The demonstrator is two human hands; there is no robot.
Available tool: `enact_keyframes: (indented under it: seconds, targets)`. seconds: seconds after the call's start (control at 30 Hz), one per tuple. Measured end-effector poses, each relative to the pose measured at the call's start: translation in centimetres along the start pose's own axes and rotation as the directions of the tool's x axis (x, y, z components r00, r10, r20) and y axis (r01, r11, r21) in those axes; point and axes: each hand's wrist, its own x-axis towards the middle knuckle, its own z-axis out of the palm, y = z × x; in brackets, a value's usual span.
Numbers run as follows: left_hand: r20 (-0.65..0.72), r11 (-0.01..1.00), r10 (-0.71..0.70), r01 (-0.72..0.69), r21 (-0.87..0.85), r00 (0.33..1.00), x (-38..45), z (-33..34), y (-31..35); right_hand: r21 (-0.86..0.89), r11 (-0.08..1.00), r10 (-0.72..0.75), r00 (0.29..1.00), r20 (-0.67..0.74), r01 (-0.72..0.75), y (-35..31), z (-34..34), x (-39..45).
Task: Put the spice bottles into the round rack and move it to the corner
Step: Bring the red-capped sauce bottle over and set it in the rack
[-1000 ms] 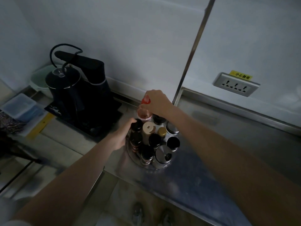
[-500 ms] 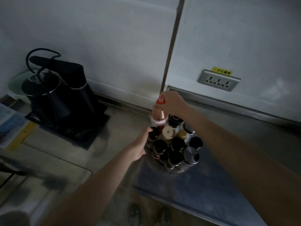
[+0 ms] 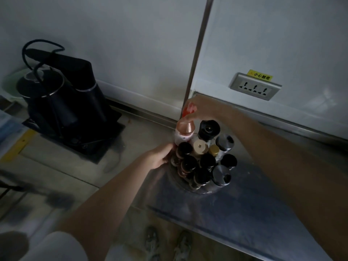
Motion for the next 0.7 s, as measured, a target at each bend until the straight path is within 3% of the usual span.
enact_keyframes:
  seconds: [0.13,0.3,0.4,0.57,0.7]
  targets:
    - [-0.034,0.988,0.010,-0.004,0.157,0.999,0.0,-0.5,0.5,0.021,1.000,-0.003,0.997,0.076,0.002,-0.3,-0.6,0.8]
    - [-0.149,0.847,0.240,-0.132,0.516,0.959,1.1,-2.1,0.5,-0.012,1.000,-0.004,1.000,-0.009,0.004,0.0,-0.3,1.0]
    - [-0.134,0.781,0.382,-0.241,0.577,0.915,1.6,-2.5,0.6,0.011,1.000,0.007,0.999,-0.041,-0.006,0.3,0.2,0.7]
    - [0.040,0.816,0.289,-0.268,0.512,0.956,2.2,-1.2,0.7,0.003,0.999,-0.042,0.995,-0.088,0.043,0.3,1.2,0.3]
    - [-0.048,0.686,0.399,-0.264,0.678,0.916,2.5,-0.5,-0.2,0.006,0.996,-0.084,0.995,-0.051,0.084,0.2,1.5,-0.4]
